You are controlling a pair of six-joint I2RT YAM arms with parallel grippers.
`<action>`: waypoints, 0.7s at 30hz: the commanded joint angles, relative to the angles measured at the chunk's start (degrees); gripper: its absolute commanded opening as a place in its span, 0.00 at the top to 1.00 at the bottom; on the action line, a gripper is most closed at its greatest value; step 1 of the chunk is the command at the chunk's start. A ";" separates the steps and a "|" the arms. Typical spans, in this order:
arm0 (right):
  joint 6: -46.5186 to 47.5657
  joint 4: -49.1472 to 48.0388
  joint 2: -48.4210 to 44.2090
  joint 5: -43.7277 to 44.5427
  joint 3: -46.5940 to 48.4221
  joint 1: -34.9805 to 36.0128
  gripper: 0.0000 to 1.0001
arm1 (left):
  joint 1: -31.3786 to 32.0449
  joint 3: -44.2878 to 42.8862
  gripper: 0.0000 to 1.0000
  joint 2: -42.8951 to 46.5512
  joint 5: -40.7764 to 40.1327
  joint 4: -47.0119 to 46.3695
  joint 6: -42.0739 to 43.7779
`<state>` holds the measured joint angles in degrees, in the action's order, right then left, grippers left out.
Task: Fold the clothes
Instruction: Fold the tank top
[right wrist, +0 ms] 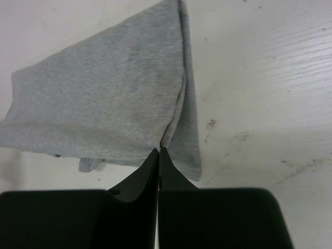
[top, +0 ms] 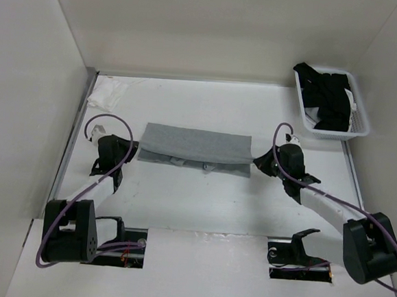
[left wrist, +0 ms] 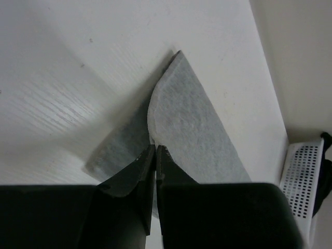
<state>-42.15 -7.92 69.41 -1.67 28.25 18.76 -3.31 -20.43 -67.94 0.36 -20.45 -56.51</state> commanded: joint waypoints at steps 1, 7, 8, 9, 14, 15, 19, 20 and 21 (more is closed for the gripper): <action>-1.35 -1.31 -4.36 2.72 -1.79 1.67 0.99 | -0.95 1.61 0.99 4.92 4.55 -4.69 -1.49; -4.42 1.15 -2.62 2.90 -6.10 2.02 0.94 | -4.20 7.94 0.93 5.02 6.32 -3.20 -0.36; -4.78 0.89 -2.00 2.99 -6.45 2.28 0.90 | -5.16 8.38 0.90 4.58 6.23 -3.20 -0.27; -5.04 0.54 -1.47 3.16 -6.89 2.28 0.84 | -6.48 8.73 0.86 4.23 6.49 -3.28 -0.35; -4.52 -1.56 -4.10 2.82 -6.81 0.88 0.55 | -8.43 7.16 0.82 8.51 6.85 -2.41 -1.85; -4.34 -1.83 -4.02 2.29 -6.20 0.79 0.52 | -7.64 6.63 0.83 9.40 6.32 -1.88 -2.02; -4.34 -5.51 0.80 0.54 -4.00 -1.22 0.44 | 0.08 3.82 0.83 12.22 1.06 -0.64 -0.80; -4.60 -6.66 3.17 -1.30 -3.21 -2.01 0.44 | 2.80 3.03 0.83 11.87 -0.52 -0.65 -0.27; -4.87 -7.80 5.71 -3.32 -2.51 -2.72 0.45 | 5.52 2.24 0.83 11.17 -2.19 -0.65 0.26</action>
<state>-46.39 -9.45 70.65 -1.17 22.50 17.67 -2.87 -14.28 -56.99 2.57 -19.14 -57.69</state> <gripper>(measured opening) 0.551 0.170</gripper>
